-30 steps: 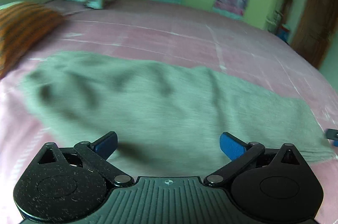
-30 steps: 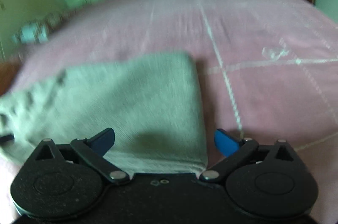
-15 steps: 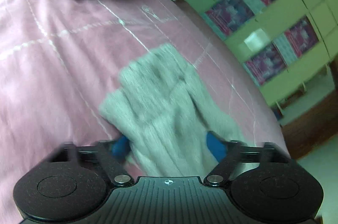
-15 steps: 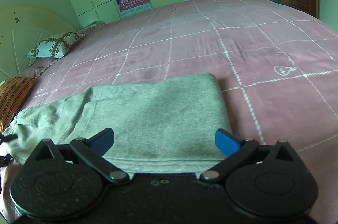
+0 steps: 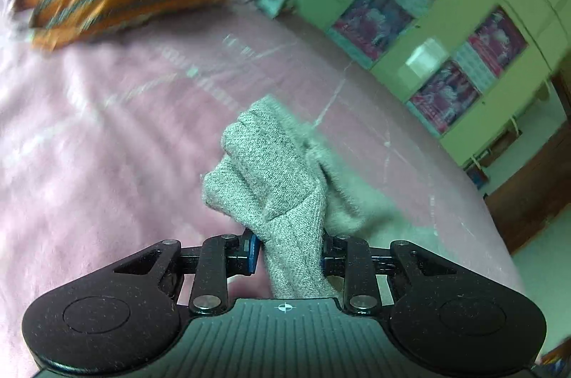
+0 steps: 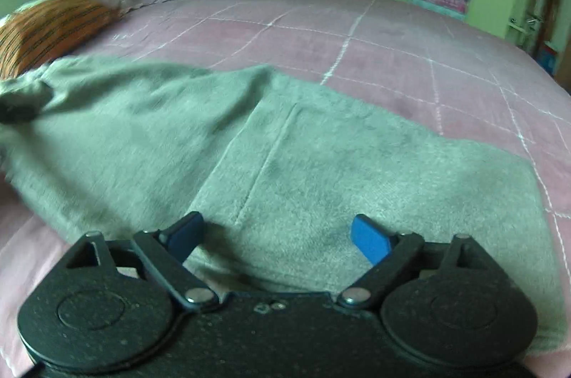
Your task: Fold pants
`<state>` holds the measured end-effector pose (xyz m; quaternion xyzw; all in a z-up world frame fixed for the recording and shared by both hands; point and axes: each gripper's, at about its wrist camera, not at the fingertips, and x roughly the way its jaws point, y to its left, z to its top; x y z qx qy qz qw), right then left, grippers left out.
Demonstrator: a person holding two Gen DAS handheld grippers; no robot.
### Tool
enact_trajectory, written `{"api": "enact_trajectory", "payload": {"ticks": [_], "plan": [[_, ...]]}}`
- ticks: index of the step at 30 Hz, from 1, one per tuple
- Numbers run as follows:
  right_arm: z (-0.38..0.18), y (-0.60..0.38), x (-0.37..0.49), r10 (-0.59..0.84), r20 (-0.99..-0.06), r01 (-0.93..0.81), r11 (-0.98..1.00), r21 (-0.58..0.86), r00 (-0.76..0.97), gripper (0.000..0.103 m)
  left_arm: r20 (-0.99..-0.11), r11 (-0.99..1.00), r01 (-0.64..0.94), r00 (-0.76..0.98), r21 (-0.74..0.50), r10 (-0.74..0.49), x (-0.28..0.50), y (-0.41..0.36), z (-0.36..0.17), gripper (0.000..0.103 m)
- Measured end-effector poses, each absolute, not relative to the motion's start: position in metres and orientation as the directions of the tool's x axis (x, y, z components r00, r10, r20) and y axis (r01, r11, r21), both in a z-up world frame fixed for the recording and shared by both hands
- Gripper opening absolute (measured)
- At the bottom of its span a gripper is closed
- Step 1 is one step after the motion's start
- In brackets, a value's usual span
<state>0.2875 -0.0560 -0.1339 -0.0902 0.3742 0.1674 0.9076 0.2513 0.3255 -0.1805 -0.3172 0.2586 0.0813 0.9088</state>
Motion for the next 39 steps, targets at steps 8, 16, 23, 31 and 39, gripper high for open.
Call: {"api": "enact_trajectory", "payload": {"ticks": [8, 16, 23, 31, 39], "plan": [[-0.086, -0.167, 0.257, 0.281, -0.548, -0.149, 0.951, 0.272, 0.788, 0.096, -0.389, 0.856, -0.121, 0.916, -0.503, -0.100, 0.261, 0.231, -0.116, 0.029], [-0.085, -0.292, 0.238, 0.198, -0.502, 0.089, 0.866, 0.491, 0.842, 0.095, -0.395, 0.893, 0.200, 0.842, -0.402, -0.367, 0.309, 0.042, -0.093, 0.034], [-0.104, -0.352, 0.235, 0.204, -0.505, 0.188, 0.762, 0.619, 0.838, 0.096, -0.524, 0.853, 0.238, 0.702, -0.464, -0.481, 0.303, -0.047, -0.149, 0.050], [-0.114, -0.327, 0.248, 0.387, -0.468, 0.063, 0.714, 0.697, 0.795, 0.092, -0.520, 0.898, 0.148, 0.771, -0.414, -0.367, 0.261, 0.024, -0.121, 0.050], [-0.124, -0.291, 0.271, 0.419, -0.544, 0.117, 0.705, 0.699, 0.727, 0.090, -0.575, 0.940, -0.015, 0.795, -0.341, -0.195, 0.215, 0.119, -0.132, 0.050]]}}
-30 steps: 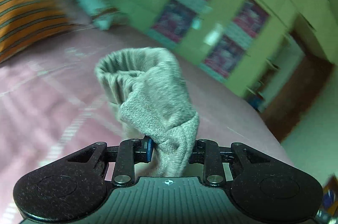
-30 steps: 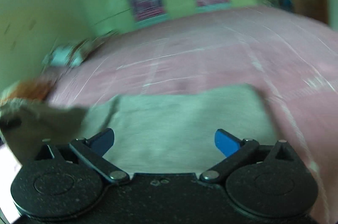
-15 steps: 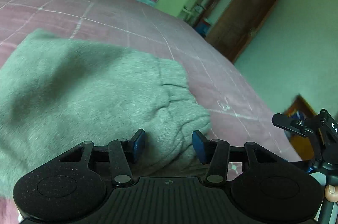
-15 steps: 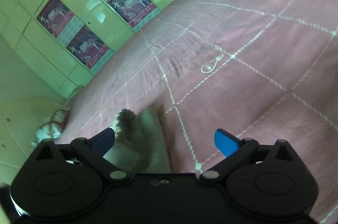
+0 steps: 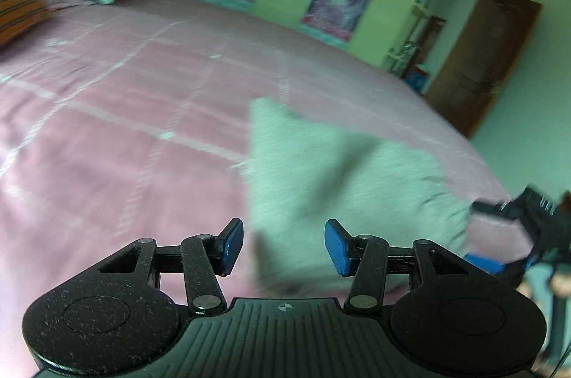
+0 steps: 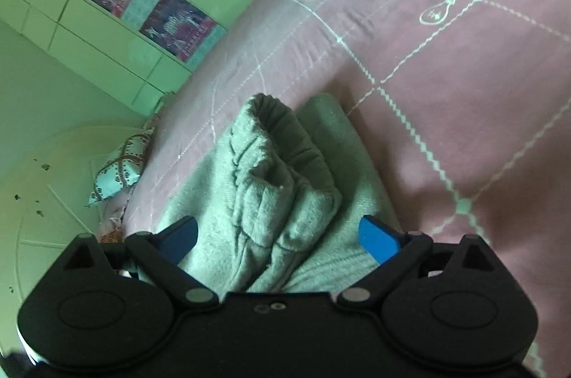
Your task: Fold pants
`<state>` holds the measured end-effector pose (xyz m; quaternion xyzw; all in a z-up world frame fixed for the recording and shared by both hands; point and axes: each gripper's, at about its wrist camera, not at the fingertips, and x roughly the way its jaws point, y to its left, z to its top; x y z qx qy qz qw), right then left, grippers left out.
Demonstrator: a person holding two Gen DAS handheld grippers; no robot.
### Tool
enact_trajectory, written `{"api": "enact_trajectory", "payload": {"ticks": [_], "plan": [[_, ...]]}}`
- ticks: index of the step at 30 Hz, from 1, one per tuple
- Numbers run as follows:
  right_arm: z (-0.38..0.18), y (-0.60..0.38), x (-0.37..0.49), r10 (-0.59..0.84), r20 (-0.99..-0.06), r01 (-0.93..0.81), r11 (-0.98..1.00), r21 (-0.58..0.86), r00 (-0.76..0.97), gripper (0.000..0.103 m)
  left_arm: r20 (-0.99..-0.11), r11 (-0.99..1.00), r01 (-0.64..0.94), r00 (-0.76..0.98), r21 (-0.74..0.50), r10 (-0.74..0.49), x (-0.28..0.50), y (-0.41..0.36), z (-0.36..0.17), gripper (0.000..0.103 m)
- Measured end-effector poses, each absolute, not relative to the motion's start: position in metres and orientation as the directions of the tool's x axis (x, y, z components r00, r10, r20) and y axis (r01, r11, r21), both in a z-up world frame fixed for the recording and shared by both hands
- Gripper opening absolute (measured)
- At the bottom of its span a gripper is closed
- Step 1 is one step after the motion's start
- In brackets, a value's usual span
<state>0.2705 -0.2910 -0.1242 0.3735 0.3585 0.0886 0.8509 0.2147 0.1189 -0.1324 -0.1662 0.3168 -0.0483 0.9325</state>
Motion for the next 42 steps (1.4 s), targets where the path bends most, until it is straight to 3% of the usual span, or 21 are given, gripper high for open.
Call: {"api": "enact_trajectory", "payload": {"ticks": [3, 8, 10, 11, 13, 15, 16, 19, 22, 23, 26, 28, 31, 32, 38, 40, 42], "plan": [[-0.120, -0.285, 0.273, 0.394, -0.574, 0.164, 0.705, 0.690, 0.718, 0.085, -0.601, 0.941, -0.050, 0.780, -0.334, -0.172, 0.200, 0.137, -0.146, 0.050], [-0.130, -0.288, 0.275, 0.420, -0.548, 0.173, 0.658, 0.733, 0.723, 0.082, -0.631, 0.961, -0.018, 0.758, -0.277, -0.168, 0.216, 0.123, -0.164, 0.050], [-0.135, -0.281, 0.285, 0.446, -0.537, 0.150, 0.652, 0.743, 0.716, 0.062, -0.632, 0.972, 0.018, 0.757, -0.235, -0.166, 0.222, 0.109, -0.165, 0.050], [-0.137, -0.274, 0.292, 0.449, -0.561, 0.148, 0.674, 0.723, 0.696, 0.057, -0.628, 0.975, 0.032, 0.760, -0.218, -0.166, 0.223, 0.104, -0.165, 0.050], [-0.138, -0.255, 0.301, 0.404, -0.623, 0.135, 0.760, 0.636, 0.670, 0.058, -0.623, 0.977, 0.045, 0.764, -0.209, -0.169, 0.228, 0.095, -0.163, 0.050], [-0.133, -0.242, 0.307, 0.378, -0.652, 0.115, 0.805, 0.582, 0.658, 0.036, -0.624, 0.973, 0.055, 0.759, -0.224, -0.187, 0.232, 0.089, -0.162, 0.050], [-0.127, -0.240, 0.307, 0.396, -0.632, 0.098, 0.793, 0.601, 0.666, 0.034, -0.622, 0.972, 0.062, 0.759, -0.228, -0.194, 0.234, 0.086, -0.163, 0.050], [-0.090, -0.230, 0.299, 0.432, -0.531, -0.004, 0.779, 0.627, 0.729, 0.032, -0.624, 0.983, 0.070, 0.765, -0.169, -0.161, 0.253, 0.067, -0.165, 0.050], [-0.049, -0.214, 0.285, 0.439, -0.445, -0.090, 0.784, 0.614, 0.781, 0.031, -0.617, 0.978, 0.020, 0.773, -0.208, -0.147, 0.262, 0.073, -0.165, 0.051], [-0.034, -0.214, 0.279, 0.424, -0.410, -0.108, 0.789, 0.605, 0.807, 0.031, -0.611, 0.978, 0.021, 0.777, -0.210, -0.148, 0.259, 0.075, -0.166, 0.063], [-0.013, -0.237, 0.266, 0.390, -0.333, -0.123, 0.787, 0.604, 0.858, 0.031, -0.603, 0.967, -0.022, 0.786, -0.255, -0.141, 0.253, 0.085, -0.174, 0.067], [-0.037, -0.254, 0.276, 0.356, -0.412, -0.046, 0.801, 0.597, 0.839, 0.031, -0.591, 0.954, -0.068, 0.797, -0.293, -0.125, 0.250, 0.091, -0.178, 0.067], [-0.119, -0.269, 0.303, 0.324, -0.655, 0.173, 0.799, 0.576, 0.682, 0.031, -0.576, 0.949, -0.101, 0.812, -0.298, -0.095, 0.240, 0.092, -0.181, 0.067], [-0.138, -0.276, 0.301, 0.335, -0.670, 0.216, 0.771, 0.599, 0.662, 0.031, -0.574, 0.951, -0.102, 0.814, -0.290, -0.088, 0.238, 0.091, -0.181, 0.067], [-0.120, -0.283, 0.284, 0.361, -0.568, 0.140, 0.742, 0.655, 0.740, 0.031, -0.520, 0.953, -0.093, 0.851, -0.289, -0.075, 0.238, 0.090, -0.170, 0.067], [-0.100, -0.285, 0.274, 0.373, -0.500, 0.076, 0.739, 0.670, 0.781, 0.031, -0.573, 0.944, -0.103, 0.813, -0.314, -0.102, 0.245, 0.095, -0.178, 0.067], [-0.101, -0.290, 0.271, 0.375, -0.492, 0.074, 0.732, 0.677, 0.786, 0.031, -0.592, 0.958, -0.084, 0.800, -0.274, -0.099, 0.245, 0.091, -0.186, 0.067]]}}
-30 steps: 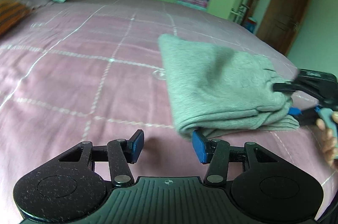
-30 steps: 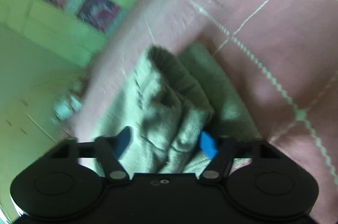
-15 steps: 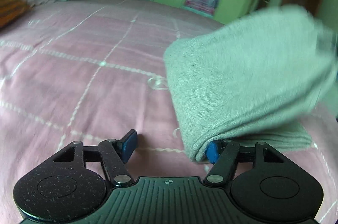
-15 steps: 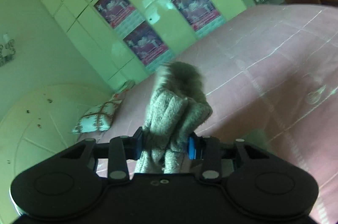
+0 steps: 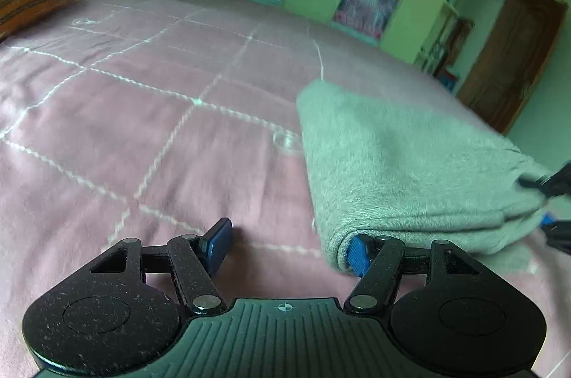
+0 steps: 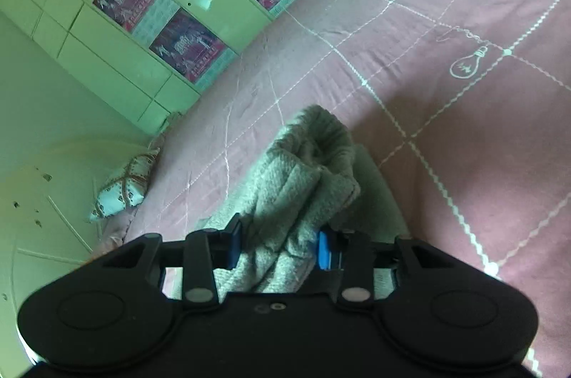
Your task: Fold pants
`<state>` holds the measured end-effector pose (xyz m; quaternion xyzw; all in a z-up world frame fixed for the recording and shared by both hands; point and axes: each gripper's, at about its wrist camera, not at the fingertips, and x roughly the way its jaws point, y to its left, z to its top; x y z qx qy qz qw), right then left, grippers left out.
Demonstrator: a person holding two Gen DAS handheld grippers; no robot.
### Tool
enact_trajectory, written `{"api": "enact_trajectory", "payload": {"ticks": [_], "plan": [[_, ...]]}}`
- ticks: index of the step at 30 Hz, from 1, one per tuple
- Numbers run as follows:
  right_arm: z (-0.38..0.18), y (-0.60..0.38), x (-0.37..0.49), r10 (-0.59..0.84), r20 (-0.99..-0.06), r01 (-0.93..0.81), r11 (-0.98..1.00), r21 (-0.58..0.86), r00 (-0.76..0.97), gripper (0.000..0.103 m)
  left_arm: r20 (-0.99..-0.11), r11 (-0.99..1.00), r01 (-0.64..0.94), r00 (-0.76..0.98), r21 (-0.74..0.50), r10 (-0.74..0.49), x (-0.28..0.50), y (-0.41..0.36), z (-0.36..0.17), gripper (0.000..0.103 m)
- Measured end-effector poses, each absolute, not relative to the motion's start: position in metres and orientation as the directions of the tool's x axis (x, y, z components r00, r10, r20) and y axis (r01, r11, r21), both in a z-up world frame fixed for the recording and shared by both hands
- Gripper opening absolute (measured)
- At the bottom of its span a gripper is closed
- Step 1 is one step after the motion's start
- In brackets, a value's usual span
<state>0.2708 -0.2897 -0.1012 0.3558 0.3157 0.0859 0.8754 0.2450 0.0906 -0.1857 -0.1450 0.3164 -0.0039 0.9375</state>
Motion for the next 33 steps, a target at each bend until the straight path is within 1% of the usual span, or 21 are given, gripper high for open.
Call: {"api": "enact_trajectory", "payload": {"ticks": [1, 2, 3, 4, 5, 7, 13, 18, 21, 22, 23, 25, 27, 29, 31, 32, 33], "plan": [[-0.115, -0.294, 0.275, 0.357, -0.537, 0.109, 0.749, 0.653, 0.765, 0.031, -0.597, 0.966, -0.075, 0.797, -0.249, -0.092, 0.245, 0.087, -0.187, 0.068], [-0.137, -0.300, 0.284, 0.342, -0.614, 0.183, 0.754, 0.631, 0.711, 0.030, -0.602, 0.968, -0.075, 0.794, -0.238, -0.087, 0.246, 0.085, -0.185, 0.068], [-0.153, -0.307, 0.283, 0.356, -0.620, 0.214, 0.724, 0.656, 0.699, 0.030, -0.606, 0.967, -0.082, 0.791, -0.240, -0.084, 0.247, 0.085, -0.184, 0.068], [-0.153, -0.309, 0.277, 0.361, -0.597, 0.198, 0.716, 0.670, 0.717, 0.030, -0.610, 0.965, -0.088, 0.788, -0.247, -0.085, 0.248, 0.086, -0.183, 0.068], [-0.149, -0.307, 0.274, 0.353, -0.595, 0.184, 0.731, 0.657, 0.722, 0.031, -0.613, 0.965, -0.089, 0.786, -0.247, -0.084, 0.248, 0.087, -0.183, 0.068], [-0.144, -0.301, 0.271, 0.339, -0.601, 0.174, 0.752, 0.635, 0.724, 0.031, -0.615, 0.968, -0.084, 0.784, -0.237, -0.083, 0.249, 0.087, -0.182, 0.068], [-0.142, -0.298, 0.273, 0.349, -0.608, 0.172, 0.753, 0.635, 0.713, 0.031, -0.622, 0.970, -0.081, 0.779, -0.228, -0.081, 0.249, 0.087, -0.179, 0.068], [-0.141, -0.291, 0.278, 0.330, -0.612, 0.170, 0.770, 0.615, 0.718, 0.031, -0.626, 0.974, -0.070, 0.775, -0.217, -0.084, 0.250, 0.086, -0.176, 0.068], [-0.134, -0.288, 0.274, 0.323, -0.595, 0.143, 0.786, 0.602, 0.736, 0.032, -0.629, 0.978, -0.056, 0.773, -0.202, -0.086, 0.251, 0.086, -0.183, 0.069], [-0.136, -0.287, 0.275, 0.320, -0.598, 0.131, 0.798, 0.588, 0.734, 0.031, -0.630, 0.979, -0.053, 0.772, -0.197, -0.085, 0.252, 0.085, -0.183, 0.070], [-0.143, -0.289, 0.278, 0.322, -0.621, 0.154, 0.794, 0.589, 0.715, 0.029, -0.633, 0.980, -0.054, 0.769, -0.193, -0.083, 0.252, 0.084, -0.180, 0.070], [-0.142, -0.295, 0.279, 0.332, -0.622, 0.182, 0.766, 0.616, 0.709, 0.032, -0.640, 0.977, -0.058, 0.763, -0.207, -0.090, 0.253, 0.087, -0.176, 0.070], [-0.132, -0.292, 0.278, 0.330, -0.616, 0.162, 0.780, 0.605, 0.715, 0.037, -0.648, 0.974, -0.048, 0.754, -0.221, -0.109, 0.250, 0.091, -0.173, 0.070], [-0.133, -0.298, 0.276, 0.349, -0.623, 0.167, 0.768, 0.618, 0.700, 0.040, -0.652, 0.980, -0.010, 0.748, -0.198, -0.125, 0.241, 0.094, -0.171, 0.070], [-0.129, -0.307, 0.267, 0.349, -0.608, 0.150, 0.772, 0.618, 0.713, 0.045, -0.666, 0.989, 0.020, 0.737, -0.150, -0.115, 0.231, 0.098, -0.167, 0.071], [-0.124, -0.309, 0.261, 0.339, -0.606, 0.129, 0.792, 0.596, 0.719, 0.048, -0.669, 0.996, 0.017, 0.740, -0.089, -0.072, 0.225, 0.100, -0.164, 0.071], [-0.117, -0.310, 0.255, 0.316, -0.602, 0.112, 0.817, 0.565, 0.733, 0.054, -0.668, 0.999, 0.015, 0.743, -0.048, -0.043, 0.221, 0.105, -0.161, 0.071]]}}
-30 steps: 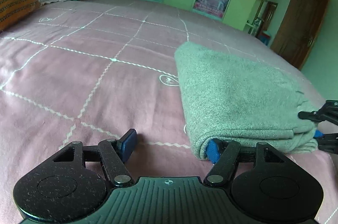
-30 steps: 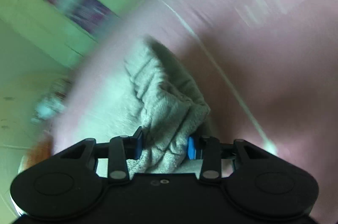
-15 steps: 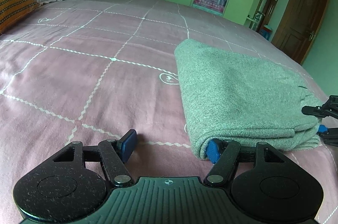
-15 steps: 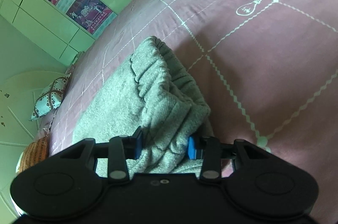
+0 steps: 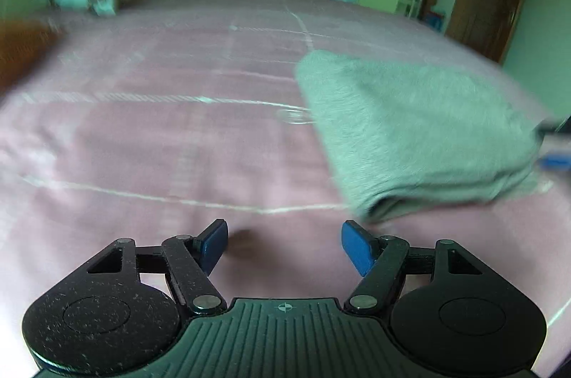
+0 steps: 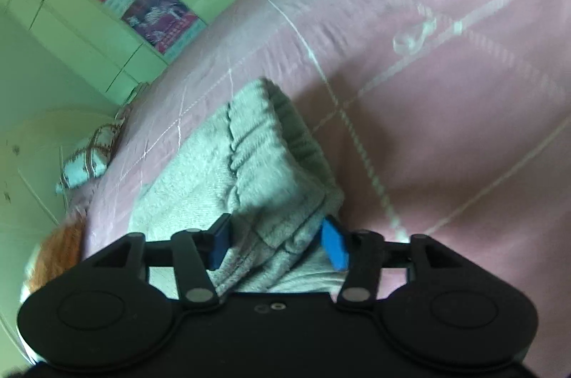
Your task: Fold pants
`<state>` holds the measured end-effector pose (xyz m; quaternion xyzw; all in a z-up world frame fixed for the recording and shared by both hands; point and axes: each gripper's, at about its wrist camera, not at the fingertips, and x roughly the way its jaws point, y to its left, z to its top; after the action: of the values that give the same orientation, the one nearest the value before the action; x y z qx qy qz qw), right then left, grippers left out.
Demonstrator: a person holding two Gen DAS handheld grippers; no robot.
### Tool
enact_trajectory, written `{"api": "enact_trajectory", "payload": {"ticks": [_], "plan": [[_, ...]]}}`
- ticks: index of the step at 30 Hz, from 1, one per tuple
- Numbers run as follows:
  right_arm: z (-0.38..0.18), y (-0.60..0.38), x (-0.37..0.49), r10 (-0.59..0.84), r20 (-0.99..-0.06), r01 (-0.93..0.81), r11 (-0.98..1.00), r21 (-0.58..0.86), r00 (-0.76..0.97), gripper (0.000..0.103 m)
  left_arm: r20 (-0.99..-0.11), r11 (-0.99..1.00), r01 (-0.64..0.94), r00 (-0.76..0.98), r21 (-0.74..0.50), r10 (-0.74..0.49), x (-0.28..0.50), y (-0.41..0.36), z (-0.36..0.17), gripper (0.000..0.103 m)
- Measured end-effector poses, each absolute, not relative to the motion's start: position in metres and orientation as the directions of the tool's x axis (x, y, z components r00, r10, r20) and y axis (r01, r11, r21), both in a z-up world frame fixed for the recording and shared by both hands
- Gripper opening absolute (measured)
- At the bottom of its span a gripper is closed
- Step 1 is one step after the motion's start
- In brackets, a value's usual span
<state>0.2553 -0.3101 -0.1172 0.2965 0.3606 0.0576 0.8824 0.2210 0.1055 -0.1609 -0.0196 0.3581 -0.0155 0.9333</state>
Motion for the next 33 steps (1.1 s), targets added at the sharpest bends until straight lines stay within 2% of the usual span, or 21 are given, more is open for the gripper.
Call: {"api": "enact_trajectory", "payload": {"ticks": [2, 5, 7, 8, 9, 12, 14, 15, 16, 17, 21, 22, 23, 24, 25, 27, 28, 31, 33], "plan": [[-0.100, -0.319, 0.241, 0.223, -0.587, 0.129, 0.858, 0.497, 0.778, 0.066, -0.660, 0.998, -0.013, 0.751, -0.058, -0.028, 0.219, 0.120, -0.152, 0.070], [-0.079, -0.334, 0.235, 0.186, -0.523, 0.106, 0.872, 0.479, 0.832, 0.056, -0.624, 0.995, -0.029, 0.780, -0.096, -0.037, 0.240, 0.121, -0.132, 0.070], [-0.066, -0.325, 0.246, 0.217, -0.499, 0.046, 0.886, 0.461, 0.839, 0.044, -0.597, 0.988, -0.013, 0.798, -0.152, -0.082, 0.264, 0.108, -0.120, 0.070], [-0.060, -0.315, 0.255, 0.254, -0.488, -0.002, 0.888, 0.460, 0.835, 0.029, -0.586, 0.983, 0.000, 0.803, -0.182, -0.109, 0.277, 0.099, -0.115, 0.070], [-0.056, -0.304, 0.264, 0.292, -0.484, -0.048, 0.889, 0.455, 0.825, 0.017, -0.584, 0.980, 0.013, 0.801, -0.197, -0.129, 0.291, 0.089, -0.113, 0.070], [-0.057, -0.264, 0.293, 0.352, -0.520, -0.152, 0.909, 0.388, 0.778, 0.012, -0.605, 0.984, 0.016, 0.786, -0.178, -0.123, 0.327, 0.063, -0.119, 0.070], [-0.068, -0.240, 0.310, 0.344, -0.578, -0.191, 0.931, 0.311, 0.740, 0.012, -0.669, 0.983, 0.012, 0.731, -0.181, -0.132, 0.344, 0.056, -0.138, 0.071], [-0.076, -0.233, 0.317, 0.323, -0.611, -0.193, 0.943, 0.271, 0.723, 0.006, -0.706, 0.987, 0.013, 0.697, -0.160, -0.123, 0.350, 0.054, -0.149, 0.071], [-0.087, -0.229, 0.323, 0.274, -0.657, -0.173, 0.961, 0.216, 0.702, 0.000, -0.717, 0.986, 0.021, 0.684, -0.165, -0.135, 0.351, 0.056, -0.159, 0.075], [-0.098, -0.232, 0.328, 0.240, -0.692, -0.147, 0.970, 0.191, 0.681, 0.000, -0.720, 0.986, 0.010, 0.682, -0.166, -0.128, 0.348, 0.057, -0.162, 0.086], [-0.099, -0.250, 0.324, 0.292, -0.683, -0.135, 0.952, 0.274, 0.670, 0.000, -0.707, 0.993, -0.017, 0.703, -0.120, -0.074, 0.331, 0.060, -0.146, 0.088], [-0.093, -0.254, 0.317, 0.299, -0.658, -0.149, 0.950, 0.274, 0.692, 0.011, -0.700, 0.993, -0.015, 0.710, -0.117, -0.072, 0.325, 0.062, -0.142, 0.088], [-0.088, -0.258, 0.307, 0.292, -0.629, -0.148, 0.951, 0.271, 0.721, 0.034, -0.694, 0.992, -0.013, 0.716, -0.123, -0.077, 0.319, 0.064, -0.138, 0.089], [-0.084, -0.264, 0.297, 0.293, -0.604, -0.139, 0.947, 0.289, 0.742, 0.043, -0.691, 0.991, -0.012, 0.718, -0.131, -0.082, 0.312, 0.068, -0.135, 0.089], [-0.081, -0.272, 0.289, 0.303, -0.582, -0.127, 0.938, 0.323, 0.755, 0.049, -0.689, 0.991, -0.016, 0.720, -0.132, -0.080, 0.306, 0.070, -0.133, 0.090], [-0.080, -0.290, 0.274, 0.319, -0.546, -0.091, 0.910, 0.403, 0.775, 0.081, -0.686, 0.994, -0.036, 0.726, -0.108, -0.048, 0.294, 0.072, -0.128, 0.098], [-0.085, -0.301, 0.268, 0.321, -0.544, -0.064, 0.897, 0.437, 0.775, 0.083, -0.681, 0.995, -0.051, 0.732, -0.089, -0.023, 0.290, 0.074, -0.127, 0.103], [-0.097, -0.330, 0.253, 0.331, -0.548, 0.025, 0.840, 0.543, 0.769, 0.083, -0.681, 0.996, -0.057, 0.732, -0.073, -0.008, 0.279, 0.076, -0.126, 0.103], [-0.105, -0.344, 0.245, 0.327, -0.560, 0.076, 0.813, 0.577, 0.761, 0.089, -0.684, 0.995, -0.069, 0.730, -0.070, 0.002, 0.273, 0.076, -0.126, 0.103]]}}
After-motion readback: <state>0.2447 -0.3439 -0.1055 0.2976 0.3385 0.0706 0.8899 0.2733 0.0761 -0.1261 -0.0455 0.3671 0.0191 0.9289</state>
